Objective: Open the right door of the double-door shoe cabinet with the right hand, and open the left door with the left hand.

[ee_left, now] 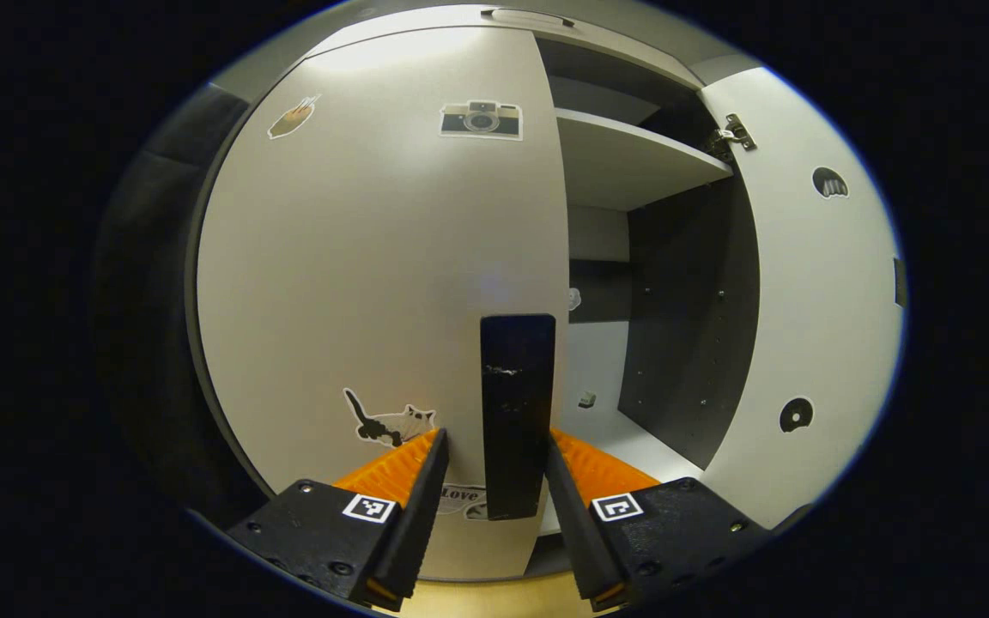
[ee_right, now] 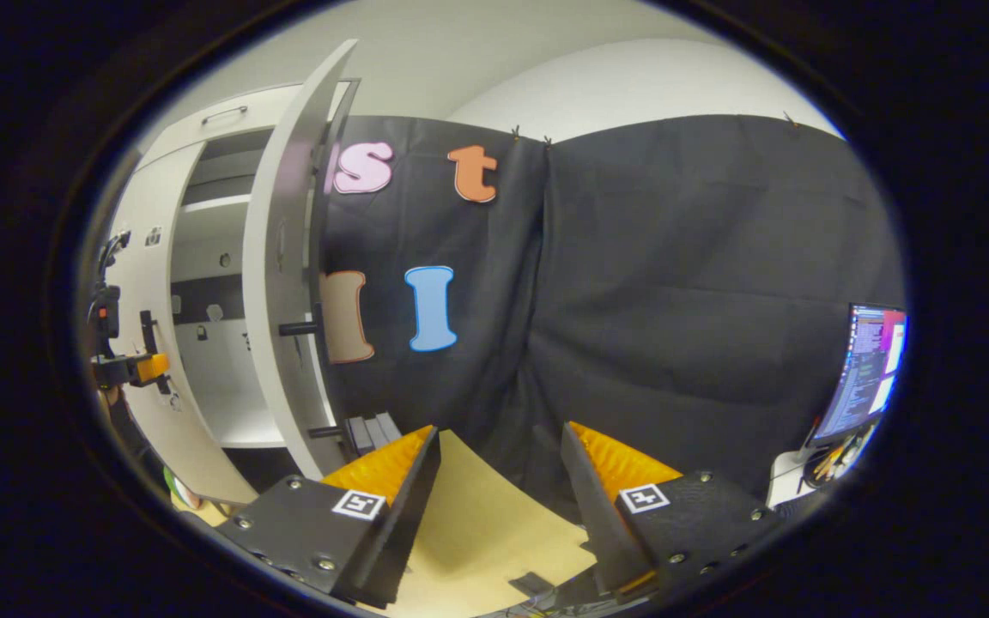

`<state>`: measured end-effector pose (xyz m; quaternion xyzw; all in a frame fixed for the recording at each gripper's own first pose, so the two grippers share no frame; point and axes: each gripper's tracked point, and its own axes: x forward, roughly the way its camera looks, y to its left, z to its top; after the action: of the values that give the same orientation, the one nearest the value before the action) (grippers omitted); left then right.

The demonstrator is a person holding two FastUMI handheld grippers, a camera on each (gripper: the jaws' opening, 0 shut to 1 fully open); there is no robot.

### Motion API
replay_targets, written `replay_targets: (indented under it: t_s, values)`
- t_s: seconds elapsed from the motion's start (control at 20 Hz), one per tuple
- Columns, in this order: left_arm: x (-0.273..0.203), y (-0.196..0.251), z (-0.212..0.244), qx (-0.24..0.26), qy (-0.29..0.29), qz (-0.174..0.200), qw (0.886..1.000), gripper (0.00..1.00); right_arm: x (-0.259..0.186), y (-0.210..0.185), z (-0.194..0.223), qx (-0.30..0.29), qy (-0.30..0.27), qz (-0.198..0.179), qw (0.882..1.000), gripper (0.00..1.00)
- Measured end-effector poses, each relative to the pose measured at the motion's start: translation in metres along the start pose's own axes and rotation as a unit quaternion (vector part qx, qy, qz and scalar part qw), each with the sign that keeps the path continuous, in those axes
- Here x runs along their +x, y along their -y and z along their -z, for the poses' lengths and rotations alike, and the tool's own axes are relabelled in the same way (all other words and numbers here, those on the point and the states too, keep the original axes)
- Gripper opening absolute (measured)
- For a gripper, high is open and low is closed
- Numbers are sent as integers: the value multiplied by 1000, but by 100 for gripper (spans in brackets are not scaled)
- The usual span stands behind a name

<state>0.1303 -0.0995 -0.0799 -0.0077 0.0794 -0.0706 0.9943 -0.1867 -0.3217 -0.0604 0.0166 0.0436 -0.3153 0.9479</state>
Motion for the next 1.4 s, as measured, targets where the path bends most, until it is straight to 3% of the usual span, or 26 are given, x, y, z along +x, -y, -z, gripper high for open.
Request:
replay_targets:
  t_s: [0.15, 0.25, 0.3, 0.7, 1.4]
  values:
    - [2, 4, -3, 6, 13, 4, 1000, 62, 4, 1, 1, -1, -1, 5, 1000, 84]
    - [2, 12, -4, 7, 14, 8, 1000, 51, 6, 1, 4, -2, -4, 5, 1000, 84]
    - [4, 11, -3, 13, 15, 5, 1000, 36, 6, 0, 5, -2, -6, 4, 1000, 84]
    - [-4, 11, -1, 16, 12, 35, 999, 27, 10, -15, 8, -10, -12, -15, 1000, 84]
    - [-68, -1, 4, -2, 7, 68, 998, 27, 5, -24, 10, 20, -28, -65, 997, 84]
